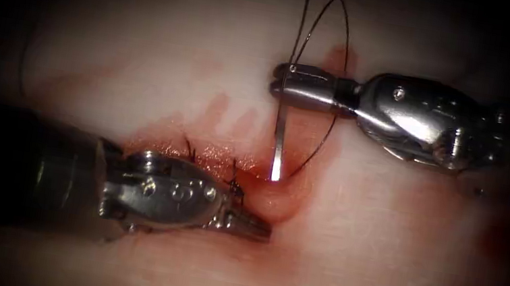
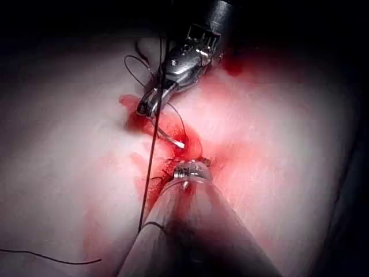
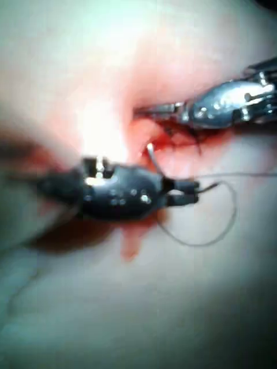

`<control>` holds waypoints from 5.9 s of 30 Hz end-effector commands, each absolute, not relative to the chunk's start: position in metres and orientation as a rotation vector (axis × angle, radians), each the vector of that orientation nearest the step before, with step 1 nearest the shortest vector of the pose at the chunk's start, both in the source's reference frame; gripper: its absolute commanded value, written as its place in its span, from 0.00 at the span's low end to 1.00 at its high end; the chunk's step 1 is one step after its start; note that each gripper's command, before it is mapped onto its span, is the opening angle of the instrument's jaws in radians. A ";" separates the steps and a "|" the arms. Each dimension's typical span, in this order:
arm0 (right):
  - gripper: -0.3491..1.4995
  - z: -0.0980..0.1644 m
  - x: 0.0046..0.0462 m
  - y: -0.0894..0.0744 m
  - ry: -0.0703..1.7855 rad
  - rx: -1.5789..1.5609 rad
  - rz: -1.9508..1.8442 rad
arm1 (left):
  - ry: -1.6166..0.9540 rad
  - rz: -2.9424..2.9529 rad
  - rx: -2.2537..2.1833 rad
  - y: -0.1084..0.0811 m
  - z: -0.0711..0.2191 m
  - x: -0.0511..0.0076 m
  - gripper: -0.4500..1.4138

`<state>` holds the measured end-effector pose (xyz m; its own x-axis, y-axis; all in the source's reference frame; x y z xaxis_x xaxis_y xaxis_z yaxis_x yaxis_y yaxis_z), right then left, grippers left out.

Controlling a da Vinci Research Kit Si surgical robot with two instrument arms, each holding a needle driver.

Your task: Wound Closure

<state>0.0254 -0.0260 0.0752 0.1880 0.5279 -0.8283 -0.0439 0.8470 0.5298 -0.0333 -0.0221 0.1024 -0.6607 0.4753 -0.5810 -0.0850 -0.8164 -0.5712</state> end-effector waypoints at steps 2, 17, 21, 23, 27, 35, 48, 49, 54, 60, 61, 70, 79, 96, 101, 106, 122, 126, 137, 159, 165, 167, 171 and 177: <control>0.00 0.075 0.0259 -0.027 1.330 0.453 0.414 | -0.739 2.497 -1.086 -0.023 0.103 -0.0338 0.00; 0.00 0.075 0.0259 -0.028 1.314 0.587 0.469 | -0.739 2.505 -1.091 -0.023 0.103 -0.0327 0.00; 0.00 0.076 0.0260 -0.028 1.302 0.637 0.489 | -0.736 2.506 -1.092 -0.023 0.103 -0.0326 0.00; 0.00 0.076 0.0261 -0.028 1.289 0.654 0.507 | -0.736 2.506 -1.092 -0.023 0.103 -0.0326 0.00; 0.00 0.077 0.0260 -0.029 1.250 0.702 0.558 | -0.735 2.506 -1.091 -0.023 0.103 -0.0326 0.00; 0.00 0.077 0.0257 -0.030 1.216 0.788 0.645 | -0.734 2.506 -1.091 -0.023 0.103 -0.0326 0.00; 0.00 0.076 0.0258 -0.031 1.146 0.926 0.781 | -0.734 2.506 -1.091 -0.023 0.103 -0.0326 0.00; 0.00 0.076 0.0258 -0.031 1.139 0.930 0.793 | -0.734 2.506 -1.091 -0.023 0.103 -0.0326 0.00; 0.00 0.076 0.0265 -0.029 1.137 0.853 0.872 | -0.734 2.506 -1.091 -0.023 0.103 -0.0326 0.00; 0.96 0.078 0.0273 -0.028 1.182 0.654 0.896 | -0.734 2.505 -1.090 -0.023 0.103 -0.0328 0.00; 0.97 0.078 0.0272 -0.028 1.186 0.632 0.891 | -0.734 2.504 -1.090 -0.023 0.103 -0.0328 0.00; 0.99 0.078 0.0258 -0.025 1.206 0.493 0.919 | -0.702 2.500 -1.084 -0.022 0.102 -0.0333 0.00; 0.99 0.077 0.0250 -0.026 1.207 0.543 0.892 | -0.651 2.530 -1.140 -0.021 0.101 -0.0336 0.00; 0.91 0.075 0.0193 -0.026 1.212 0.621 0.838 | -0.249 2.602 -1.594 -0.022 0.095 -0.0366 0.45; 0.91 0.075 0.0194 -0.026 1.215 0.623 0.831 | -0.227 2.602 -1.618 -0.022 0.095 -0.0378 0.52; 0.91 0.075 0.0198 -0.027 1.215 0.628 0.823 | -0.208 2.610 -1.614 -0.021 0.096 -0.0373 0.55; 0.91 0.075 0.0209 -0.027 1.218 0.636 0.806 | -0.160 2.590 -1.600 -0.021 0.098 -0.0379 0.00; 0.91 0.075 0.0207 -0.027 1.221 0.633 0.811 | -0.208 2.545 -1.578 -0.022 0.098 -0.0371 0.00; 0.91 0.073 0.0182 -0.027 1.226 0.659 0.813 | -0.687 2.017 -1.602 -0.022 0.093 -0.0376 0.00; 0.94 0.070 0.0174 -0.028 1.247 0.720 0.669 | -0.975 1.658 -1.733 -0.020 0.086 -0.0353 0.00; 0.86 0.067 0.0172 -0.032 1.199 0.659 0.394 | -0.730 1.969 -1.833 -0.019 0.082 -0.0329 0.00; 0.86 0.067 0.0176 -0.033 1.181 0.634 0.340 | -0.639 2.032 -1.867 -0.018 0.081 -0.0323 0.00; 0.86 0.067 0.0188 -0.034 1.161 0.544 0.269 | -0.458 2.118 -1.938 -0.017 0.079 -0.0315 0.00; 0.82 0.069 0.0207 -0.033 1.135 0.345 0.302 | -0.340 2.194 -1.994 -0.017 0.078 -0.0315 0.00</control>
<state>0.0198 -0.0327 0.0679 0.3937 0.3989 -0.8282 -0.0510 0.9090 0.4136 -0.0309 -0.0164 0.0778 -0.0973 0.2641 -0.9596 0.0342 -0.9627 -0.2685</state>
